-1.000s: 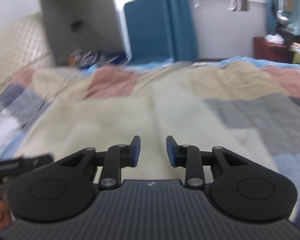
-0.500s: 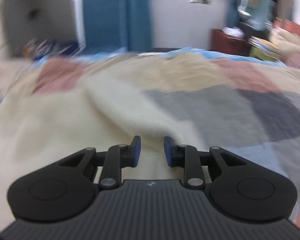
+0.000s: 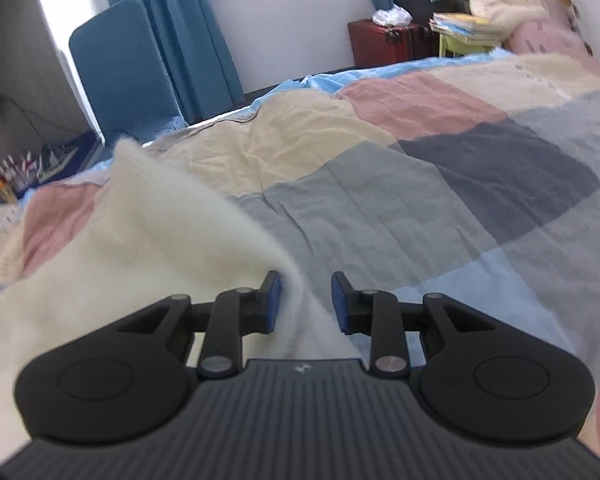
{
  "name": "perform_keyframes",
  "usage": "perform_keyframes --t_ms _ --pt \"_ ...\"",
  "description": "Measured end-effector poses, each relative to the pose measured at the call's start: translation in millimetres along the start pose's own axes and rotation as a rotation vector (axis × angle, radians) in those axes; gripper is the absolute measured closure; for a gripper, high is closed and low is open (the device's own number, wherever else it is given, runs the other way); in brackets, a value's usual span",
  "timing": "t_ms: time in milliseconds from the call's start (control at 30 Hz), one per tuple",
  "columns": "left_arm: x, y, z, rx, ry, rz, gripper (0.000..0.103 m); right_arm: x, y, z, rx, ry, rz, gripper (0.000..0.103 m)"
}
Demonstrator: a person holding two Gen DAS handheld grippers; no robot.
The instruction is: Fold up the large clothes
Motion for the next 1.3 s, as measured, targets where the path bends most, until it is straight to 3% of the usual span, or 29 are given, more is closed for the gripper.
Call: perform_keyframes --t_ms 233,367,533,767,867,1033,1300 --pt "2.7 -15.2 -4.2 0.022 -0.018 -0.006 0.071 -2.2 -40.3 4.6 -0.086 0.077 0.062 0.07" --pt "4.9 -29.4 -2.5 0.043 -0.035 0.007 0.059 -0.9 -78.0 15.0 -0.212 0.175 0.101 0.07" --pt "12.0 -41.8 4.0 0.049 -0.053 0.016 0.055 13.5 -101.1 18.1 -0.31 0.184 0.055 0.07" --pt "32.4 -56.8 13.7 0.078 -0.114 -0.014 0.049 42.7 -111.7 18.2 -0.303 0.235 -0.042 0.068" --pt "44.8 -64.5 9.6 0.077 -0.187 -0.042 0.04 56.2 -109.3 24.1 -0.301 0.333 -0.105 0.048" --pt "57.1 -69.7 -3.2 0.123 -0.35 -0.07 0.031 87.0 -102.7 28.9 -0.294 0.441 -0.233 0.048" --pt "64.0 -51.7 -16.7 0.134 -0.446 -0.102 0.027 96.8 -79.4 35.1 -0.234 0.536 -0.219 0.052"
Point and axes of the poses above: each gripper's, at about its wrist camera, not at the fingertips, and y roughly the way its jaws point, z to its right, x to its underside, the point moved 1 cm from there along y, roughly the way its jaws point, and after that the axes turned 5 degrees about y, right-handed, at the moved point
